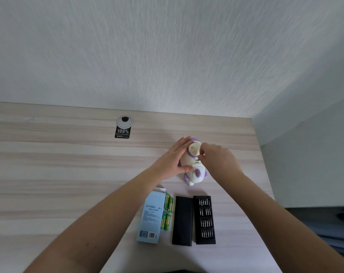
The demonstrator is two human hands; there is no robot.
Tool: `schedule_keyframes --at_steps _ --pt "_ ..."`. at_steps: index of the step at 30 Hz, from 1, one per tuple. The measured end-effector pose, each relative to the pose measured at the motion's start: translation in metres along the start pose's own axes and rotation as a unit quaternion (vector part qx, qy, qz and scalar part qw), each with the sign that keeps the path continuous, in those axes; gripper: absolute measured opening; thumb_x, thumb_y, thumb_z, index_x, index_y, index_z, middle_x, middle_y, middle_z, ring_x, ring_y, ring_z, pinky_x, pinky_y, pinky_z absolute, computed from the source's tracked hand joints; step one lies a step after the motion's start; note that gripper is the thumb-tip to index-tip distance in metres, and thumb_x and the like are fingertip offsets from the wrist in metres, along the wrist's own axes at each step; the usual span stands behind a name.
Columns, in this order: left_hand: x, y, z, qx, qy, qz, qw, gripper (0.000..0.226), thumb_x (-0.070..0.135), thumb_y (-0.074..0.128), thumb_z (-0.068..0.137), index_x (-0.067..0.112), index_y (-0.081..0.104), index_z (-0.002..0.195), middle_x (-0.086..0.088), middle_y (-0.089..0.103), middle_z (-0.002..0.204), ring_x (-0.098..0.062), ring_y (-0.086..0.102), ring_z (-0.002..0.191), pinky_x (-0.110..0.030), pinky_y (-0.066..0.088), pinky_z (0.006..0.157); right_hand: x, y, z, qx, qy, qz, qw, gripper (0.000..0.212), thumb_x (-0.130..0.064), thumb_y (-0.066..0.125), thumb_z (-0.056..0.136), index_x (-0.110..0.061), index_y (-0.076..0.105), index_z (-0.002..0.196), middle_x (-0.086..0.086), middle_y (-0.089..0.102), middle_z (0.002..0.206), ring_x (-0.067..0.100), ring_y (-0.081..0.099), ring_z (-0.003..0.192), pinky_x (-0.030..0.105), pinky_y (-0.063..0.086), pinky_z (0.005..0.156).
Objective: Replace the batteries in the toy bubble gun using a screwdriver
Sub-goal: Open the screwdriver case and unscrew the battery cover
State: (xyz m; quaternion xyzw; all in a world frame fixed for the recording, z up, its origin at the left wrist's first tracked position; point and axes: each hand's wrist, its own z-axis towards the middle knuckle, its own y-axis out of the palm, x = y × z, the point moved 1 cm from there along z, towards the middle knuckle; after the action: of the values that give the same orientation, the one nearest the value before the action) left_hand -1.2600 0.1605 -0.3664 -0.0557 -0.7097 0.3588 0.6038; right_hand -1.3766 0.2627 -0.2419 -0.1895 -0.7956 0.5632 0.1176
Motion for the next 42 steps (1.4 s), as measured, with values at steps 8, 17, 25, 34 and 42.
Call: schedule_keyframes --at_steps 8,17,25,34,42 --pt "-0.001 0.000 0.000 0.002 -0.003 -0.005 1.000 0.088 0.032 0.076 0.081 0.021 0.025 0.152 0.011 0.012 0.160 -0.004 0.004 0.148 -0.029 0.016 0.119 -0.003 -0.007 -0.005 -0.017 -0.001 -0.038 0.999 0.019 -0.034 0.050 0.096 -0.018 0.056 0.105 0.002 0.048 0.080 0.027 0.053 0.076 0.029 0.043 0.064" --pt "-0.002 0.001 0.000 0.004 0.003 -0.001 1.000 0.088 0.032 0.075 0.081 0.020 0.025 0.152 0.010 0.013 0.161 -0.007 0.005 0.148 -0.033 0.017 0.119 0.003 -0.003 -0.004 -0.024 -0.023 0.041 0.999 0.029 -0.010 0.056 0.087 -0.013 0.054 0.116 0.006 0.054 0.107 0.026 0.058 0.093 0.029 0.041 0.070" --pt "-0.003 0.001 0.000 0.000 -0.003 -0.004 1.000 0.088 0.033 0.076 0.081 0.023 0.025 0.151 0.012 0.012 0.160 -0.005 0.004 0.148 -0.035 0.018 0.120 -0.002 -0.006 -0.003 -0.007 0.037 -0.028 0.999 0.006 -0.016 0.046 0.096 -0.019 0.049 0.091 -0.001 0.044 0.073 0.024 0.049 0.071 0.028 0.038 0.060" --pt "-0.002 0.002 0.000 0.003 -0.001 -0.002 1.000 0.087 0.035 0.075 0.081 0.022 0.025 0.151 0.010 0.012 0.161 -0.007 0.005 0.148 -0.040 0.021 0.120 0.004 -0.006 -0.003 -0.032 0.070 0.021 0.997 0.032 -0.038 0.044 0.097 -0.014 0.052 0.078 0.001 0.051 0.068 0.023 0.051 0.064 0.029 0.038 0.057" --pt "0.001 0.001 0.000 -0.001 -0.002 0.002 1.000 0.087 0.034 0.074 0.082 0.024 0.023 0.152 0.011 0.011 0.161 -0.006 0.004 0.148 -0.038 0.019 0.120 0.009 0.006 -0.002 0.011 -0.008 0.045 0.999 0.025 -0.012 0.052 0.091 -0.017 0.057 0.115 0.005 0.055 0.106 0.026 0.057 0.094 0.032 0.046 0.075"
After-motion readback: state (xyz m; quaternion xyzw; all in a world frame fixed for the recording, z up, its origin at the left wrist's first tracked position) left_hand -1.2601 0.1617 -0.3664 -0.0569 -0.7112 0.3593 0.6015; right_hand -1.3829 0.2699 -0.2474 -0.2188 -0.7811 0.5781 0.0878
